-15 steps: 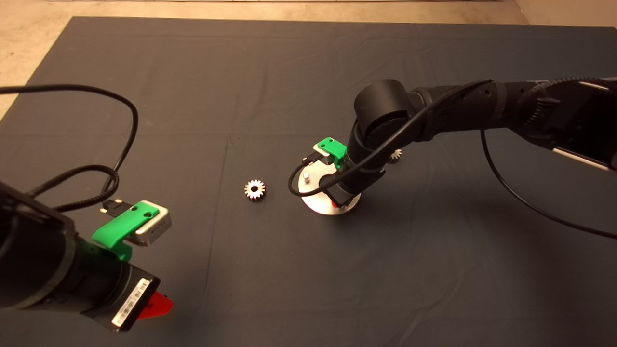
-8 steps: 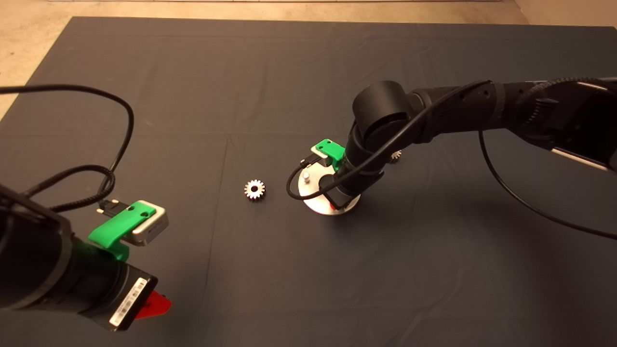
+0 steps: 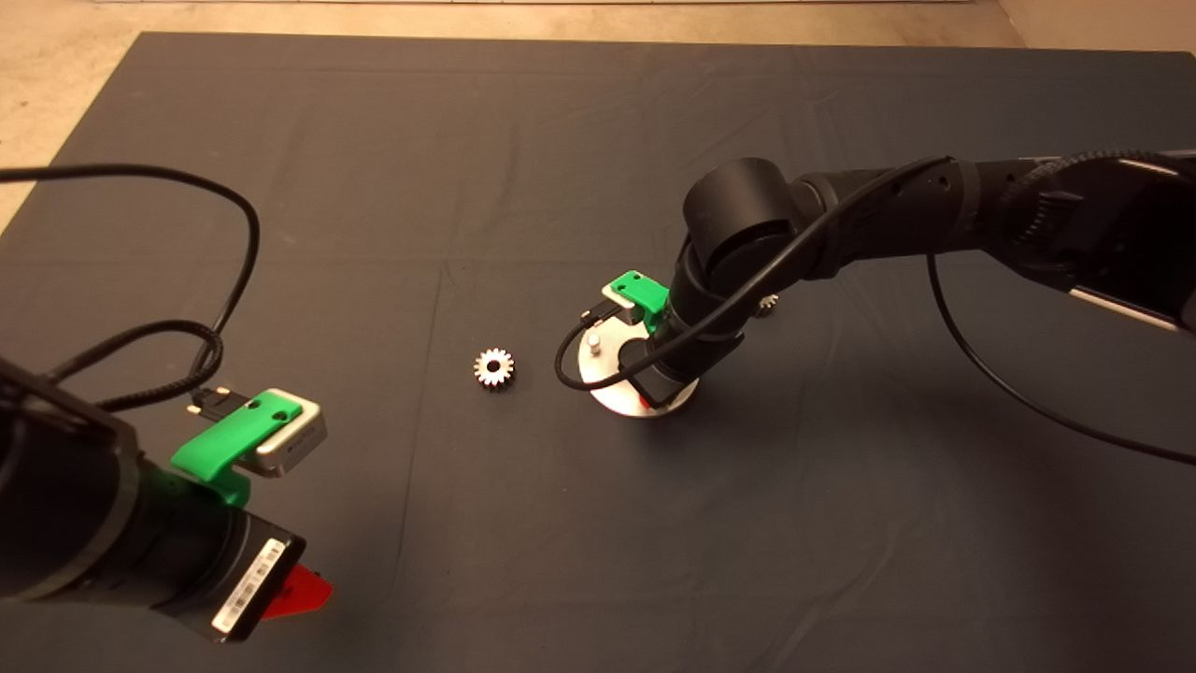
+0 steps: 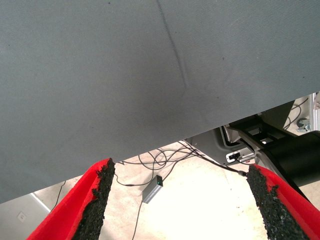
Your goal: Install three planetary gears onto the carrier pins
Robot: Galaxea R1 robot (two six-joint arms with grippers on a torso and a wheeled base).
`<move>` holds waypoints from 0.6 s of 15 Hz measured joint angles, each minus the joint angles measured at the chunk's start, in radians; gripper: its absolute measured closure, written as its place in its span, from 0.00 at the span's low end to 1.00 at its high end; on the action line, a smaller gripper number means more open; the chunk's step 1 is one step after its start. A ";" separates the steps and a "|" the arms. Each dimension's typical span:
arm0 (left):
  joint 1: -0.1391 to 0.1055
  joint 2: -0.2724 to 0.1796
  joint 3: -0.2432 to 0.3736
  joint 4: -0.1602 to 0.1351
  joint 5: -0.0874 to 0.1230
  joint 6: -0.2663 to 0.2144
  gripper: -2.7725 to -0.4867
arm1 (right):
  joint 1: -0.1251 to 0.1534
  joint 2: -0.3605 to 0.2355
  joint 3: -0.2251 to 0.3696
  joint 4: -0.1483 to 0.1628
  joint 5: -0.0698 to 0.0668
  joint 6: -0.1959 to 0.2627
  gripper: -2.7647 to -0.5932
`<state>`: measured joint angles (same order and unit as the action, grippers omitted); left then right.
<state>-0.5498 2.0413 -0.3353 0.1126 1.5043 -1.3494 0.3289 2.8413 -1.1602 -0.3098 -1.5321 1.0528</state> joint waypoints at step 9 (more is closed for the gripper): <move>0.000 -0.004 0.000 0.000 -0.001 0.000 0.39 | -0.006 -0.019 0.001 0.000 0.001 -0.009 0.80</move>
<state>-0.5498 2.0373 -0.3353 0.1125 1.5032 -1.3494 0.3232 2.8226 -1.1589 -0.3102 -1.5309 1.0434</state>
